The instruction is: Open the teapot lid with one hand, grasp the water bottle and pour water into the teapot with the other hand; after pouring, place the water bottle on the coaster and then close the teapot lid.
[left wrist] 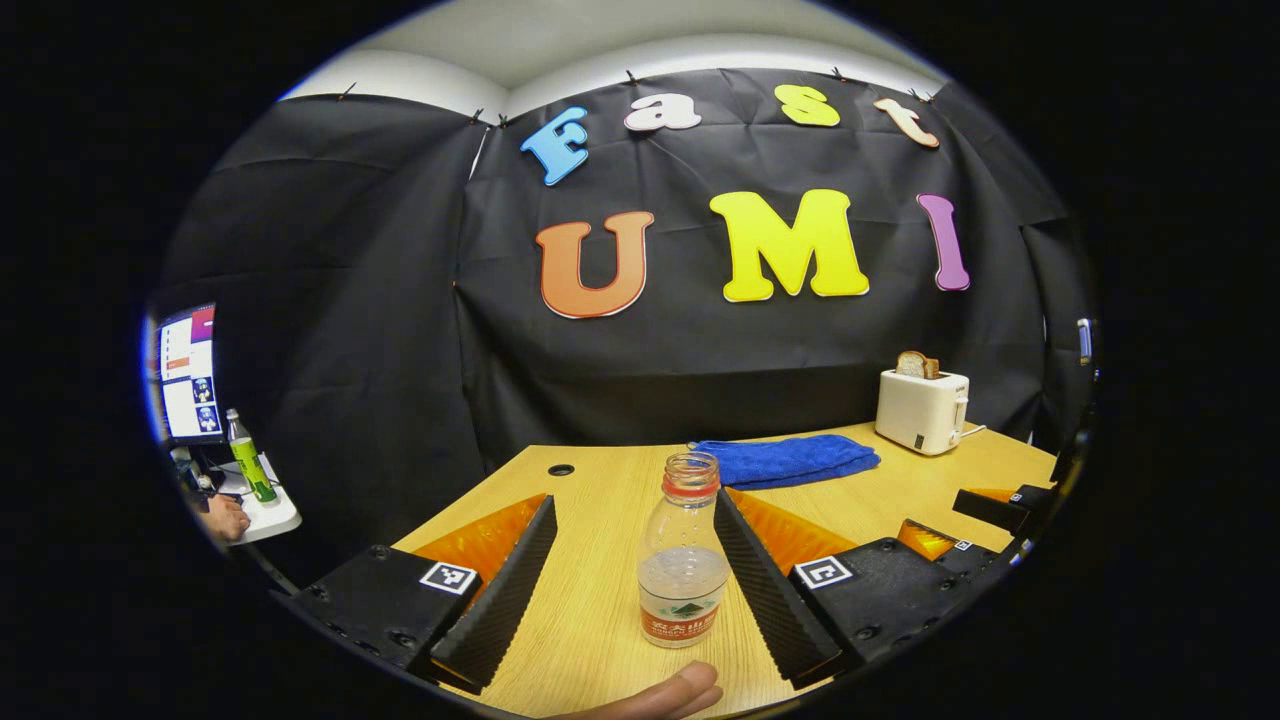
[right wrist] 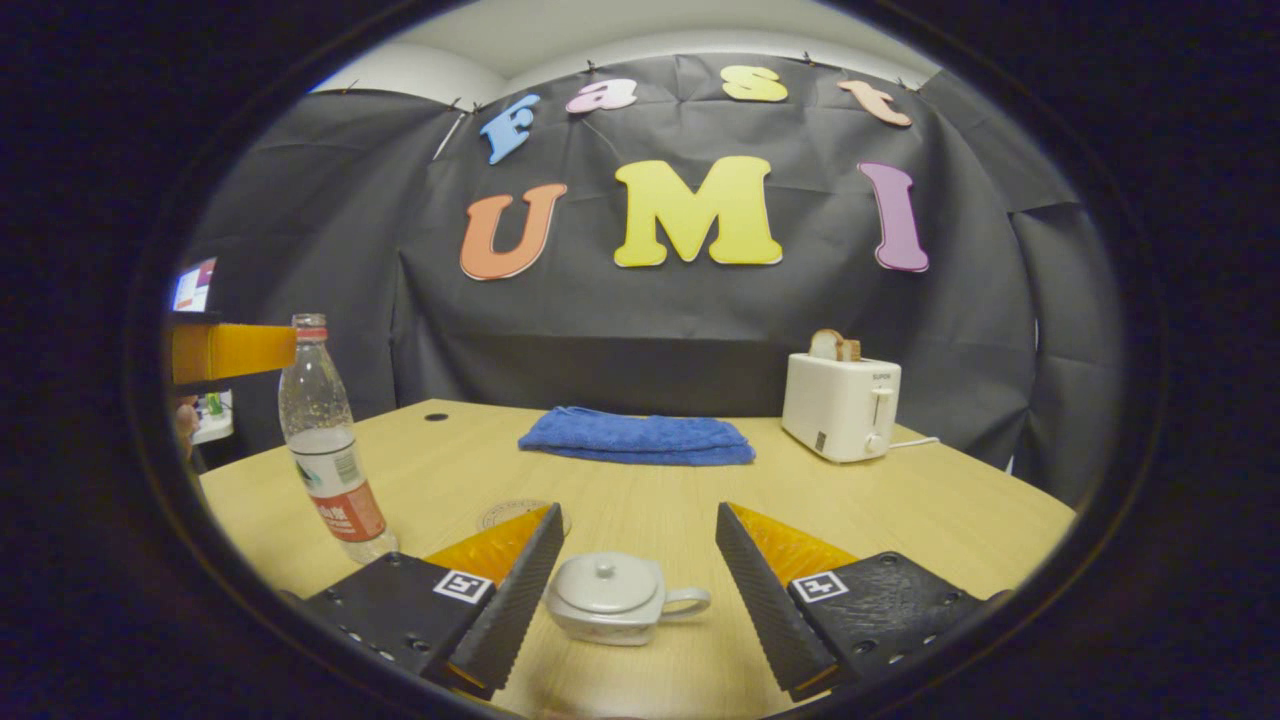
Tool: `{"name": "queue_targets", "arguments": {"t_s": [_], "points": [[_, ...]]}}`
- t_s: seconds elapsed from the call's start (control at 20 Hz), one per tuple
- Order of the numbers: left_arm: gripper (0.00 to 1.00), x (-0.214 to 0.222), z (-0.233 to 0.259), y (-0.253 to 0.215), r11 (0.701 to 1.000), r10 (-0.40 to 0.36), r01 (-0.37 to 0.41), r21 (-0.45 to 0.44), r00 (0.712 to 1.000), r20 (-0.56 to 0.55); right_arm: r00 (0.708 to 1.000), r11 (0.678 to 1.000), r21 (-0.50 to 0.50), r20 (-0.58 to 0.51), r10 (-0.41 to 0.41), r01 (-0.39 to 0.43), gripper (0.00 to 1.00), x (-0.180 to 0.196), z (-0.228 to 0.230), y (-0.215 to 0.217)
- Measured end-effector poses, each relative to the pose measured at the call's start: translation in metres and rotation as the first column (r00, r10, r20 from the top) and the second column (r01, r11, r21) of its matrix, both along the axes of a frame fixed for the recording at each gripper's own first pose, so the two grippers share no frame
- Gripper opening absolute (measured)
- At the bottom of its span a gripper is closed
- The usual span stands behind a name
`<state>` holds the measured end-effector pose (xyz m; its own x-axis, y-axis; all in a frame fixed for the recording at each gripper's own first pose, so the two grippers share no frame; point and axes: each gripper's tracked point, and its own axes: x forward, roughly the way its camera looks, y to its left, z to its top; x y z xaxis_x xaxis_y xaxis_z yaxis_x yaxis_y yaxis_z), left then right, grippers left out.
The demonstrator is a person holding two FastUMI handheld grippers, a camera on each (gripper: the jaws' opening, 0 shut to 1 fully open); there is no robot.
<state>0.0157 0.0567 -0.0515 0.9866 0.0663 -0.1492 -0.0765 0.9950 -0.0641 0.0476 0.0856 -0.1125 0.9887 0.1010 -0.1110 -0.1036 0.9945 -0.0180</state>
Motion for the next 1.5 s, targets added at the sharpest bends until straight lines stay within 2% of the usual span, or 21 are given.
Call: {"name": "queue_targets", "arguments": {"t_s": [0.2,0.25,0.3,0.35,0.4,0.45,0.55,0.6,0.65,0.85,1.15,1.5], "points": [[0.99,0.002,-0.002,-0.006,1.000,-0.015,0.015,-0.007,1.000,-0.005,0.999,0.999,0.013,-0.002,0.037,-0.037,0.70,0.003,-0.001,0.014],[0.99,0.002,-0.004,-0.004,1.000,-0.012,0.012,-0.001,1.000,-0.009,1.000,1.000,0.002,-0.004,0.031,-0.031,0.60,0.006,-0.002,0.013],[0.99,0.003,-0.006,-0.002,1.000,-0.008,0.008,0.006,1.000,-0.012,1.000,1.000,-0.002,-0.010,0.024,-0.024,0.55,0.006,-0.004,0.013],[0.99,0.003,-0.005,0.000,1.000,-0.006,0.006,0.009,1.000,-0.012,0.999,1.000,0.002,-0.023,0.029,-0.029,0.43,0.007,-0.008,0.015],[0.99,0.002,-0.005,0.002,1.000,-0.006,0.006,0.010,1.000,-0.012,0.999,1.000,0.008,-0.045,0.029,-0.029,0.38,0.008,-0.013,0.015],[0.99,0.003,-0.005,0.002,1.000,-0.007,0.007,0.012,1.000,-0.011,0.997,0.999,0.012,-0.065,0.036,-0.036,0.27,0.009,-0.019,0.017],[0.99,0.004,-0.006,0.001,1.000,-0.031,0.031,0.006,0.999,-0.008,0.998,0.999,0.027,-0.053,0.031,-0.029,0.16,0.010,-0.017,0.015],[0.99,0.005,-0.007,-0.001,0.999,-0.052,0.052,-0.001,0.999,-0.007,0.998,0.999,0.030,-0.053,0.029,-0.027,0.15,0.011,-0.018,0.013],[0.99,0.004,-0.008,-0.004,0.997,-0.073,0.073,-0.008,0.997,-0.007,0.998,0.999,0.034,-0.056,0.033,-0.032,0.04,0.012,-0.017,0.013],[0.99,0.005,-0.009,-0.008,0.991,-0.127,0.127,-0.034,0.992,0.000,0.997,0.999,0.039,-0.061,0.040,-0.038,0.05,0.011,-0.015,0.013],[0.99,0.001,-0.011,-0.017,0.982,-0.185,0.185,-0.041,0.983,-0.001,0.998,0.998,-0.002,0.007,0.058,-0.058,0.04,-0.002,0.009,0.023],[0.99,0.007,-0.027,-0.021,0.980,-0.199,0.199,-0.003,0.980,-0.028,0.993,0.998,-0.044,0.106,0.052,-0.047,0.04,-0.028,0.038,0.023]]}}
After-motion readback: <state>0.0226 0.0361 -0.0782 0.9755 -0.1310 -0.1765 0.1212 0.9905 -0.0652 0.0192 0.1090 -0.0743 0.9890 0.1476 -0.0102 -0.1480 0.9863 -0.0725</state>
